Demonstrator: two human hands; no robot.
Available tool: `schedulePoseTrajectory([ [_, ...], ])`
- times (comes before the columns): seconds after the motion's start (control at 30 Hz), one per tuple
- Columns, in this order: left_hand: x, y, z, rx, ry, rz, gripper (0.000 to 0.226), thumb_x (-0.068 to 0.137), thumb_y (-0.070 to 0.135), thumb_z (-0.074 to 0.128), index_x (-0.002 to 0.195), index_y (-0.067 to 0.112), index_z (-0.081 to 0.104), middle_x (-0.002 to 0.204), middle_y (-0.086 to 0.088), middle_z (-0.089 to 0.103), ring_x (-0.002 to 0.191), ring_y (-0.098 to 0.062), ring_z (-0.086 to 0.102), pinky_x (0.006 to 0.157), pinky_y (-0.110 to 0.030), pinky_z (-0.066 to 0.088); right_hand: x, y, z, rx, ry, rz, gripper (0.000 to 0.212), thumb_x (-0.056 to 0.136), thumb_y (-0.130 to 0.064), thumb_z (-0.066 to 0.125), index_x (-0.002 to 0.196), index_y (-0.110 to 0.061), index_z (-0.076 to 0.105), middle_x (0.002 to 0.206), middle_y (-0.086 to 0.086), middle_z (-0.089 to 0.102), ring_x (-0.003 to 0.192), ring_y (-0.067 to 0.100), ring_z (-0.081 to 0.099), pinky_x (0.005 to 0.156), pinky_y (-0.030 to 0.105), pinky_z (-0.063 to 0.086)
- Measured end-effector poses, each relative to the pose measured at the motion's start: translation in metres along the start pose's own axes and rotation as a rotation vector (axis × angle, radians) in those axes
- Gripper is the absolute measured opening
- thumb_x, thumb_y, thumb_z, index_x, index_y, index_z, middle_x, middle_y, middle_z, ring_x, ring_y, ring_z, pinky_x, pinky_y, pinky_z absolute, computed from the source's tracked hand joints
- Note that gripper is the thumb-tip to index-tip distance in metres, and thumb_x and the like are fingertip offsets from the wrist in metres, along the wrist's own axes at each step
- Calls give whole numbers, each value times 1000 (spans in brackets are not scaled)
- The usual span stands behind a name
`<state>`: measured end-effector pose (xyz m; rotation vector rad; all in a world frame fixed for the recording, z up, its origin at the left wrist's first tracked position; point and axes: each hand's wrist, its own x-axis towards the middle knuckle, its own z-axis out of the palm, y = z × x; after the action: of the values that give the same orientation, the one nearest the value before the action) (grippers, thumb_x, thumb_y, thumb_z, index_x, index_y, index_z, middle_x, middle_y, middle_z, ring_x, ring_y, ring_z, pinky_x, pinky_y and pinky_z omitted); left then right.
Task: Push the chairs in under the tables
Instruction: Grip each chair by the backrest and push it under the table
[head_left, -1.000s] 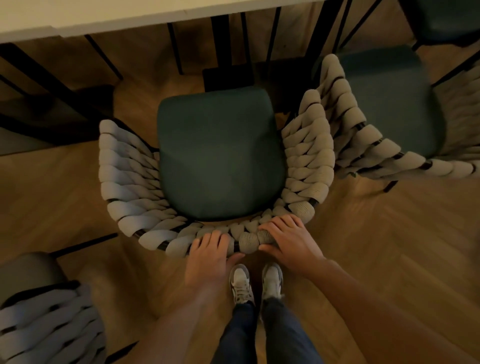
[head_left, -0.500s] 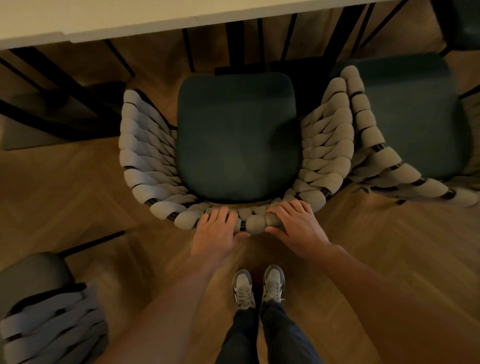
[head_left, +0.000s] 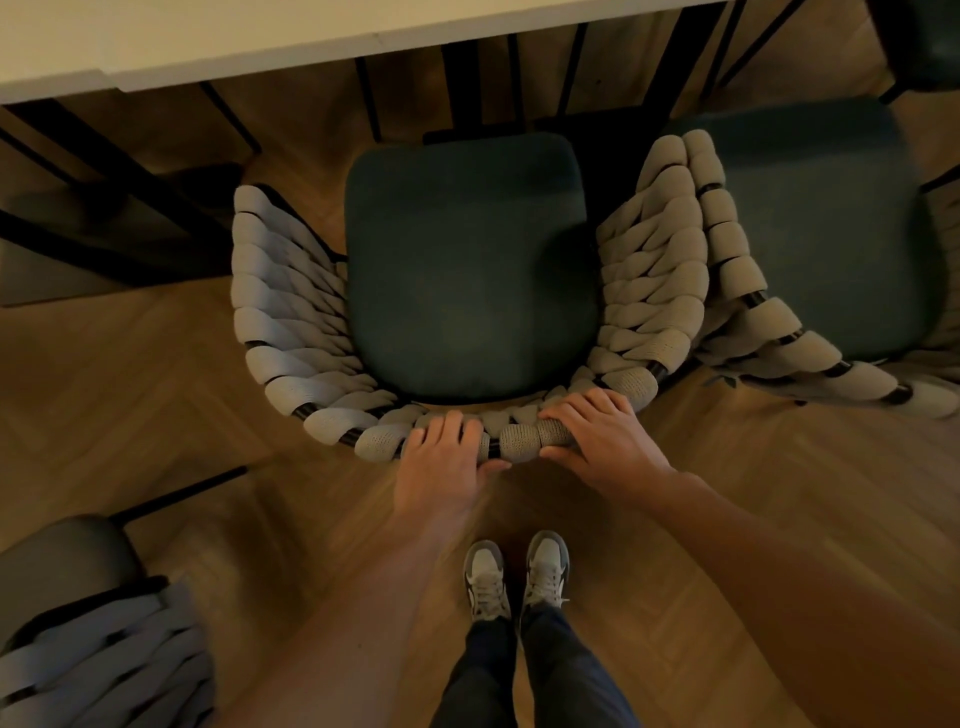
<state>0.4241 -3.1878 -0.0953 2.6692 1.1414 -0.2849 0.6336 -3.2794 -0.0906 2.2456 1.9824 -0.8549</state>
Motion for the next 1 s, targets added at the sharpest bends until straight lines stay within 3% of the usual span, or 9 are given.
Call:
schedulePoseTrajectory([
  [0.13, 1, 3, -3, 15, 8, -10, 56, 93, 65, 36, 118, 19, 56, 115, -1, 56, 107, -20, 53, 91, -36, 41, 2, 3, -1, -28, -9, -9, 79, 88, -73, 3, 138, -30, 46, 137, -4, 54, 130, 21, 45, 114, 42, 28],
  [0.33, -2, 5, -4, 17, -10, -30, 57, 91, 65, 33, 118, 20, 55, 115, 0, 55, 107, -20, 53, 92, -36, 41, 0, -1, -1, -26, -24, -5, 63, 92, -64, 25, 143, -30, 42, 144, -5, 47, 137, 20, 36, 118, 40, 19],
  [0.5, -12, 11, -1, 23, -67, -31, 58, 96, 66, 31, 126, 20, 50, 125, -1, 51, 115, -19, 48, 96, -35, 37, -4, 3, 3, -51, -54, -32, 76, 89, -75, 10, 141, -31, 43, 140, -4, 51, 134, 21, 41, 115, 41, 25],
  [0.67, -14, 9, 3, 5, -3, -15, 56, 94, 65, 34, 114, 18, 57, 112, -2, 57, 104, -21, 54, 88, -36, 42, -5, 2, 2, -51, -43, -28, 72, 88, -71, 13, 142, -32, 42, 141, -6, 49, 134, 19, 39, 116, 40, 23],
  [0.87, -12, 2, 7, -12, 19, 8, 56, 93, 66, 36, 116, 19, 58, 112, -1, 57, 104, -20, 55, 89, -37, 42, -4, 0, 2, -22, -5, -28, 54, 95, -60, 38, 140, -30, 45, 140, -5, 51, 133, 20, 40, 116, 40, 23],
  [1.0, -12, -2, 6, -14, 39, 18, 53, 93, 65, 38, 113, 20, 58, 110, 0, 57, 103, -20, 55, 88, -37, 43, -3, -4, 2, -12, -8, -21, 57, 93, -61, 35, 140, -30, 46, 140, -4, 51, 133, 21, 40, 116, 40, 23],
])
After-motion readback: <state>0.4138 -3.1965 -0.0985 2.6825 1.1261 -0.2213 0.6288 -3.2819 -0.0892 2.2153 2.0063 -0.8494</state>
